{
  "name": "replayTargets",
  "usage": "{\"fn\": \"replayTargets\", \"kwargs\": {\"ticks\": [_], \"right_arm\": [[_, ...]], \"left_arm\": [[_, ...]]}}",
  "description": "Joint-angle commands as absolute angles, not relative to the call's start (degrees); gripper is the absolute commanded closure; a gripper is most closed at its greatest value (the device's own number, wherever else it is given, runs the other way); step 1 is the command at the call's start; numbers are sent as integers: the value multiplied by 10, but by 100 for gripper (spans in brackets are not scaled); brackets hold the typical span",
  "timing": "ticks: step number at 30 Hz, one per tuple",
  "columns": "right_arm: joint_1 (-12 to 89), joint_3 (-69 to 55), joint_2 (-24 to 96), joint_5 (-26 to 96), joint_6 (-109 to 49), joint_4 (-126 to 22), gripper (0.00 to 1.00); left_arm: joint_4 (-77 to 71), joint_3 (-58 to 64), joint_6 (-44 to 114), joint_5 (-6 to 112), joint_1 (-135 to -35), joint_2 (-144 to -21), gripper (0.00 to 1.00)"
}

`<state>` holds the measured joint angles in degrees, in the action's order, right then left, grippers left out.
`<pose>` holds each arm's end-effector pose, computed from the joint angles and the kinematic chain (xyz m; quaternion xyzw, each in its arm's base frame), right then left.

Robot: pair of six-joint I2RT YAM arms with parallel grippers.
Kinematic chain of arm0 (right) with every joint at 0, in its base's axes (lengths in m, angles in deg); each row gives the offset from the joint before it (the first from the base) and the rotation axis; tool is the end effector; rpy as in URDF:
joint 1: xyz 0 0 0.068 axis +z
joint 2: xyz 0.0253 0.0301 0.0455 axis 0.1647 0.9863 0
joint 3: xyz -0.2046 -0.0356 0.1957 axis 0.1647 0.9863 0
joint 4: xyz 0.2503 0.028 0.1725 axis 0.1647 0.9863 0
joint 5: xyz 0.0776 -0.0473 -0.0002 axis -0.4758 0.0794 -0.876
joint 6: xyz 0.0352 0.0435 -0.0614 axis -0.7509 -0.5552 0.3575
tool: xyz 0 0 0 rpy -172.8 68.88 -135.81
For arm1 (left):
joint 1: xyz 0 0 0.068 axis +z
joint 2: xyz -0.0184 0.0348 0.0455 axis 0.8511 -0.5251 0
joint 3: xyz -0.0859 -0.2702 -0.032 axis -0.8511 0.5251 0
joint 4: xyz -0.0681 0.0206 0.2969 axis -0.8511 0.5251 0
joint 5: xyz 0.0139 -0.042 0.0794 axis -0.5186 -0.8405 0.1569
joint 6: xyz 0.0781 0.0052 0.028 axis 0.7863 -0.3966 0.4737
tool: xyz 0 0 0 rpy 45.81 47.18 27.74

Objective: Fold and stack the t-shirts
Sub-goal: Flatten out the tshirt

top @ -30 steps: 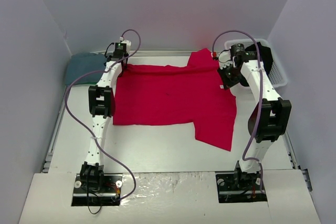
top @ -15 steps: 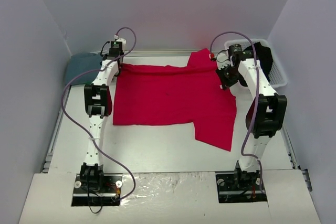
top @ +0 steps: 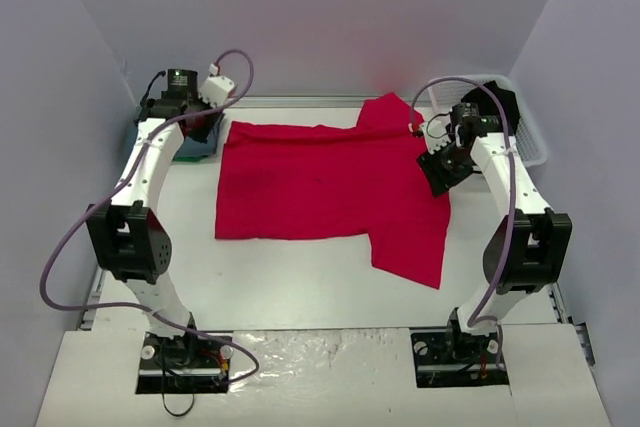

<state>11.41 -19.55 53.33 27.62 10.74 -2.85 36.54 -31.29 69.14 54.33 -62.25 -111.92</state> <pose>0.4290 0.0327 0.2716 -0.3252 0.9013 0.0465 0.2823 0.4990 -0.0431 0.3608 0.2341 0.8592 0.0211 0.4544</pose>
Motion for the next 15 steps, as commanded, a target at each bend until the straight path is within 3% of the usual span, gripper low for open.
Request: {"fn": "replayTargets", "kwargs": {"ticks": [1, 11, 13, 15], "right_arm": [[97, -145, 481, 271, 137, 13, 55], [51, -16, 448, 271, 174, 26, 55], [48, -3, 461, 268, 176, 21, 64], [47, 4, 477, 259, 174, 12, 81]], "left_arm": [[504, -223, 778, 500, -639, -1085, 83], [495, 40, 818, 547, -737, -919, 83], [485, 63, 788, 539, -737, -917, 84], [454, 76, 759, 546, -739, -916, 89]]}}
